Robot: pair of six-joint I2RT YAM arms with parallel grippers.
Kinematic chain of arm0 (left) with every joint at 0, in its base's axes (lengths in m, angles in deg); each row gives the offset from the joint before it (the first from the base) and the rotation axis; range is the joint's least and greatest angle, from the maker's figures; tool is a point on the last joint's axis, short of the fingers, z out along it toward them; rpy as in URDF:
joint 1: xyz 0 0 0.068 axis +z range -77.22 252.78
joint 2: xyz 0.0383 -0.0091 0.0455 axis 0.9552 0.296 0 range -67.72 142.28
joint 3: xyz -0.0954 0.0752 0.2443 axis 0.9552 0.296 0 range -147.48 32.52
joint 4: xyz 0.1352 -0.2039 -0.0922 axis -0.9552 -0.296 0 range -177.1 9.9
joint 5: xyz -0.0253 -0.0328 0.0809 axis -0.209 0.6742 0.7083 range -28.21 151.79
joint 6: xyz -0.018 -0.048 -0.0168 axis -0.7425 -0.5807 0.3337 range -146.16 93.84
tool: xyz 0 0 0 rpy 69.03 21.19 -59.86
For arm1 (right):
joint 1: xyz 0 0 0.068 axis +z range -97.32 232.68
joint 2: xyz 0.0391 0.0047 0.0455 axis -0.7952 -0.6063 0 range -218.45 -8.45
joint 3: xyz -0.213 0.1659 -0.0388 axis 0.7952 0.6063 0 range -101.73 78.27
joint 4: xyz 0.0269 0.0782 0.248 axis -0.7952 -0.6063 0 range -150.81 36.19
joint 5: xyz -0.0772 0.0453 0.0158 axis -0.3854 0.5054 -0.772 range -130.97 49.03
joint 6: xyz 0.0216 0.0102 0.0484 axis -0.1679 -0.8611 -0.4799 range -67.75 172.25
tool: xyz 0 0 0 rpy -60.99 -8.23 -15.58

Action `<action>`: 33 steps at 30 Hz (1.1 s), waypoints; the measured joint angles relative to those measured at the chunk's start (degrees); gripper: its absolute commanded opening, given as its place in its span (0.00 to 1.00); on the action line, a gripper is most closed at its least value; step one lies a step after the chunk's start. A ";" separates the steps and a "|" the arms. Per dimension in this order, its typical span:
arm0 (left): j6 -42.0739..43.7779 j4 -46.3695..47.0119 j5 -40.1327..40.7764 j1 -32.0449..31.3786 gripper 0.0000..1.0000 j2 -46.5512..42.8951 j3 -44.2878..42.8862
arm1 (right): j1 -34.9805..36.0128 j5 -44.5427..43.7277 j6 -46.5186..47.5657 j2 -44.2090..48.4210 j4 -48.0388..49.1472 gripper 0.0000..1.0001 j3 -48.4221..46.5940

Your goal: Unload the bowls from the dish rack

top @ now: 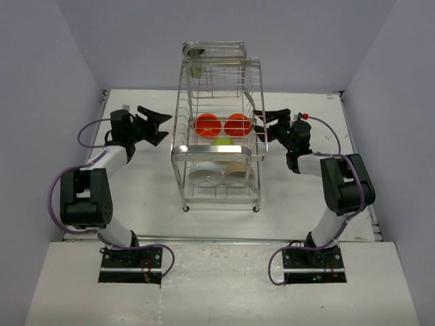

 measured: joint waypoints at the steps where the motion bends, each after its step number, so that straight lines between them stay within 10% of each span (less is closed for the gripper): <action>1: -1.36 0.96 -0.57 0.00 0.75 0.83 -0.48 | 0.07 0.00 0.15 0.00 -0.02 0.73 -0.63; 33: -32.89 4.00 -0.85 -10.12 0.70 14.93 -14.23 | 3.72 -5.62 8.79 7.98 -15.13 0.71 -7.74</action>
